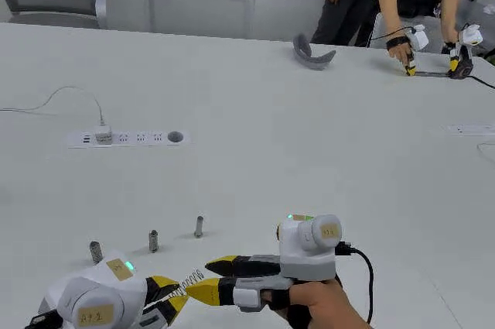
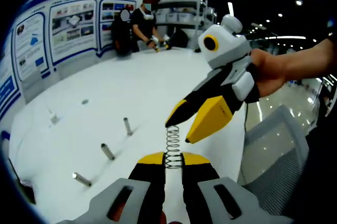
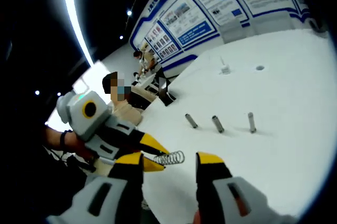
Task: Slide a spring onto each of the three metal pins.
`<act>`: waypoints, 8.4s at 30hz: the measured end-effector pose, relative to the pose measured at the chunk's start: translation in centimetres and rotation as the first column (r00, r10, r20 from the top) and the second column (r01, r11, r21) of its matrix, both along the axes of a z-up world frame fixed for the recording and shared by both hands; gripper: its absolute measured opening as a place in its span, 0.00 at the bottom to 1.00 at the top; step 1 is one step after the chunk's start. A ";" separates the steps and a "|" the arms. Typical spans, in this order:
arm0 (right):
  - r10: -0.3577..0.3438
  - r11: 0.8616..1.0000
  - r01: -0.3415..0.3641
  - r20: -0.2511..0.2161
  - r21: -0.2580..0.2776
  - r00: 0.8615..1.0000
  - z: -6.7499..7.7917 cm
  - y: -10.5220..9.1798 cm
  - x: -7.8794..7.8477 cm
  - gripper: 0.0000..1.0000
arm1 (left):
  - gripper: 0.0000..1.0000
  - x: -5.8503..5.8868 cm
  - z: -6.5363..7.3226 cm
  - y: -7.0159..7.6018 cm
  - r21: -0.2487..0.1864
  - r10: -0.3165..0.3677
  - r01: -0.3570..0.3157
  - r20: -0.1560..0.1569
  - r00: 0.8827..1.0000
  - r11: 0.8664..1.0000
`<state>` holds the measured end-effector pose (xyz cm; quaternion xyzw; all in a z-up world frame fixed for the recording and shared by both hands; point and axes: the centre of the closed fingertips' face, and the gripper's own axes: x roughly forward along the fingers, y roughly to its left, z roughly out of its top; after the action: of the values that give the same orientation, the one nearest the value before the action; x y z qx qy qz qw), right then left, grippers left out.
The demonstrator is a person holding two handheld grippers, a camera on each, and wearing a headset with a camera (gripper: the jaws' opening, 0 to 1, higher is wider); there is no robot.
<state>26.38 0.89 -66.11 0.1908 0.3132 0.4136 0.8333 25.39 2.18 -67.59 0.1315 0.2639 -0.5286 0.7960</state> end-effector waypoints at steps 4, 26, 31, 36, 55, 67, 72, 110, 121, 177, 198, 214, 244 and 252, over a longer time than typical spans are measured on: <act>0.005 1.000 -0.005 -0.010 0.010 1.000 -0.1 0.2 0.0 0.37 | 0.10 -0.1 0.2 -0.2 -0.004 -0.008 0.008 0.004 1.000 1.000; 0.054 0.998 -0.054 -0.013 0.043 0.998 0.7 1.2 0.0 0.13 | 0.10 0.0 0.3 -0.5 0.008 -0.058 0.058 0.011 0.998 0.998; 0.093 0.996 -0.093 -0.001 0.000 0.996 0.5 1.4 -0.2 0.13 | 0.10 -0.1 0.1 -0.6 0.007 -0.077 0.077 0.002 0.997 0.997; 0.140 0.989 -0.139 0.007 -0.048 0.990 0.4 1.4 -0.4 0.13 | 0.10 -0.3 0.0 -0.8 0.009 -0.100 0.100 0.006 0.995 0.995; 0.594 0.697 -0.505 0.015 -0.509 0.804 -0.1 0.8 -2.5 0.13 | 0.10 -1.6 0.1 -2.6 0.018 -0.280 0.279 0.031 0.960 0.960; 0.623 0.666 -0.517 0.021 -0.538 0.782 -0.5 0.9 -2.6 0.12 | 0.10 -1.7 -0.2 -2.5 0.042 -0.313 0.312 0.034 0.949 0.949; 0.612 0.676 -0.509 0.021 -0.533 0.790 -0.6 0.8 -2.7 0.12 | 0.10 -1.7 -0.4 -2.6 0.027 -0.304 0.303 0.018 0.953 0.953; 0.569 0.692 -0.462 0.026 -0.554 0.822 -1.1 -1.2 -2.2 0.12 | 0.21 -1.3 -1.2 -1.7 -0.006 -0.234 0.234 -0.039 0.971 0.972; 0.530 0.705 -0.428 0.020 -0.565 0.848 -1.4 -2.7 -1.6 0.12 | 0.26 -0.2 -1.3 -0.5 -0.023 -0.161 0.160 -0.048 0.986 0.987; 0.484 0.675 -0.371 0.002 -0.638 0.875 -2.9 -5.6 5.5 0.12 | 0.58 4.7 -1.7 10.0 -0.037 0.246 -0.250 -0.094 0.965 0.967; 0.482 0.657 -0.361 0.000 -0.662 0.876 -4.3 -5.4 9.3 0.12 | 0.63 4.1 -1.4 11.2 -0.044 0.274 -0.279 -0.097 0.957 0.959; 0.490 0.641 -0.368 -0.010 -0.674 0.872 -5.0 -5.2 11.5 0.12 | 0.65 3.5 -1.7 13.0 -0.031 0.311 -0.315 -0.102 0.945 0.949; 0.512 0.598 -0.392 -0.043 -0.699 0.858 -6.9 -4.6 14.0 0.13 | 0.66 3.5 -1.6 15.0 -0.035 0.368 -0.374 -0.117 0.922 0.927; 0.516 0.591 -0.399 -0.051 -0.701 0.855 -7.4 -4.5 14.0 0.13 | 0.68 3.9 -1.1 15.0 -0.053 0.375 -0.382 -0.112 0.920 0.922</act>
<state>40.40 -3.62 -73.49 -0.2534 0.4155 0.4807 0.7295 29.29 17.19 -68.67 0.0220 0.3039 -0.3799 0.8734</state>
